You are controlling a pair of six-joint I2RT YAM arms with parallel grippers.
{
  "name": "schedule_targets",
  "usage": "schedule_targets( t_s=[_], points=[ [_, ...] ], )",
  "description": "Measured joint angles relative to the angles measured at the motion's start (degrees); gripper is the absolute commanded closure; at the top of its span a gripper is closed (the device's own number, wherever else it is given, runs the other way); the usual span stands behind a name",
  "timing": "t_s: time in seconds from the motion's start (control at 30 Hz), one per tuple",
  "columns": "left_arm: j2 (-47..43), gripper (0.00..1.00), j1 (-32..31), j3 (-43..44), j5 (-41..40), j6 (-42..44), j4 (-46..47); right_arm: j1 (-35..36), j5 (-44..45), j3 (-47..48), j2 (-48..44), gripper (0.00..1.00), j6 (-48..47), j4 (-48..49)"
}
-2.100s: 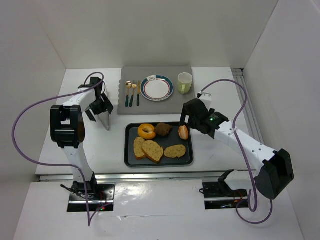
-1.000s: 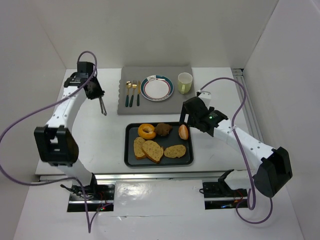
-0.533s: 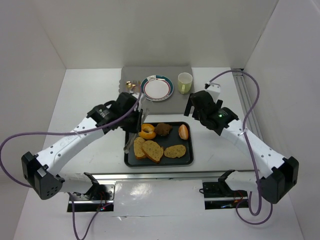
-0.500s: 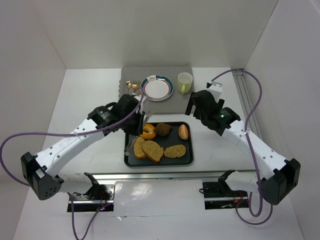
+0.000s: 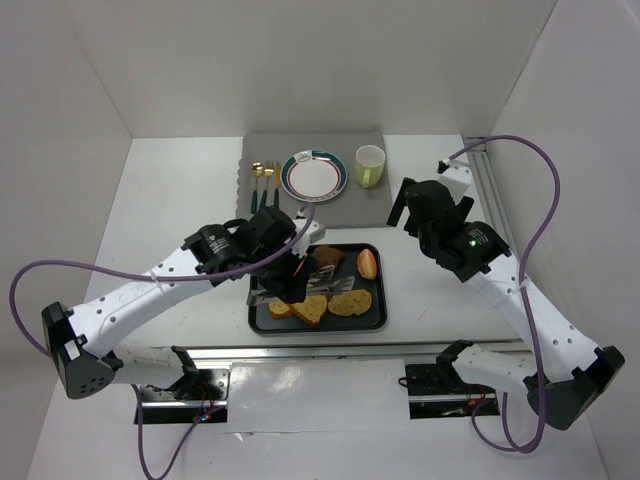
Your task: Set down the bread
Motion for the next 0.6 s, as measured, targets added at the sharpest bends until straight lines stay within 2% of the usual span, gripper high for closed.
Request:
schedule_targets(
  t_s=[0.6],
  points=[
    [14.6, 0.34, -1.09, 1.81, 0.28, 14.21, 3.26, 0.0, -0.83, -0.63, 0.22, 0.0, -0.02, -0.24]
  ],
)
